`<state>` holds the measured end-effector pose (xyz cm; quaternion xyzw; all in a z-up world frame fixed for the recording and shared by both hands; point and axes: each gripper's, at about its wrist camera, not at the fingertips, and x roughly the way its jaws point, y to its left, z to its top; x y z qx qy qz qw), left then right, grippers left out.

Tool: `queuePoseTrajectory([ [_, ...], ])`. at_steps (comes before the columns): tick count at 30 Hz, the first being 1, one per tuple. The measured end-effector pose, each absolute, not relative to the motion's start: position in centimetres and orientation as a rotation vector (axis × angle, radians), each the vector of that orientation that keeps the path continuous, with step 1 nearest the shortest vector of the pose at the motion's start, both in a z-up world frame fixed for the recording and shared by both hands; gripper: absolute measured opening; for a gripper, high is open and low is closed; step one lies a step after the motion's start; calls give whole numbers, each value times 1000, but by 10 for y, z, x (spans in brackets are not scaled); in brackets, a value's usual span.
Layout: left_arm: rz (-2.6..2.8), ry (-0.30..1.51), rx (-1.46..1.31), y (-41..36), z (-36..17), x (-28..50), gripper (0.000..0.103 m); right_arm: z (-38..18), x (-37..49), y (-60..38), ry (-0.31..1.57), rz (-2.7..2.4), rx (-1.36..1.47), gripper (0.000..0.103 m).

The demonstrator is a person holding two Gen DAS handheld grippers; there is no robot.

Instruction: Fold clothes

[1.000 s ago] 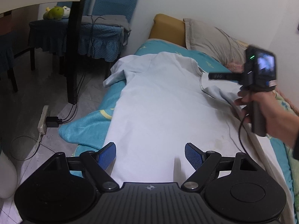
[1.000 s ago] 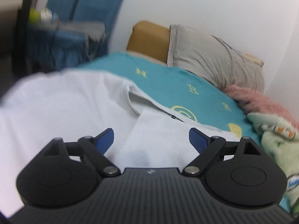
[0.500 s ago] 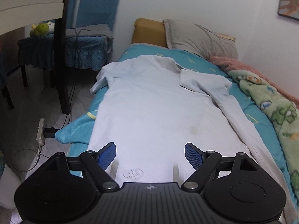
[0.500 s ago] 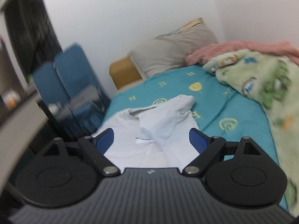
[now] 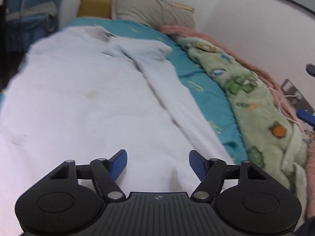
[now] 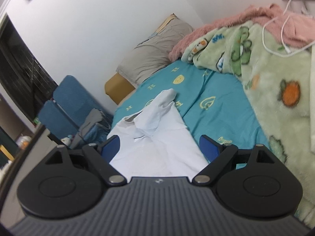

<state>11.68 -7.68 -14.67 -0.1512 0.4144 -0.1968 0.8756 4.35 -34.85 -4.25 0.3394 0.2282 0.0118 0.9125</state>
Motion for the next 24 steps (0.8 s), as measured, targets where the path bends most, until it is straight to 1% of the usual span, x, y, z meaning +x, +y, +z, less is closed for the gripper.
queuePoseTrajectory([
  [2, -467, 902, -379, -101, -158, 122, 66, -46, 44, -350, 471, 34, 717, 89],
  [4, -510, 943, -438, -121, -172, 126, 61, -50, 45, -351, 478, 37, 731, 89],
  [6, -539, 989, -490, -139, -188, 131, 59, -55, 47, -351, 489, 35, 742, 89],
  [7, -554, 1012, -517, -148, -196, 133, 59, -58, 49, -351, 497, 28, 747, 89],
  [9, -569, 996, -525, -157, -202, 133, 59, -63, 53, -351, 512, 19, 760, 89],
  [12, -583, 991, -503, -164, -204, 136, 59, -68, 58, -350, 528, 17, 772, 89],
  [15, -619, 1010, -538, -160, -207, 138, 59, -69, 62, -346, 533, 29, 771, 89],
  [20, -661, 1044, -532, -165, -210, 137, 42, -68, 63, -343, 532, 36, 756, 89],
  [23, -683, 1063, -519, -169, -211, 135, 28, -69, 63, -343, 538, 30, 754, 89],
  [24, -691, 1070, -515, -170, -212, 134, 17, -69, 63, -344, 540, 28, 754, 89],
])
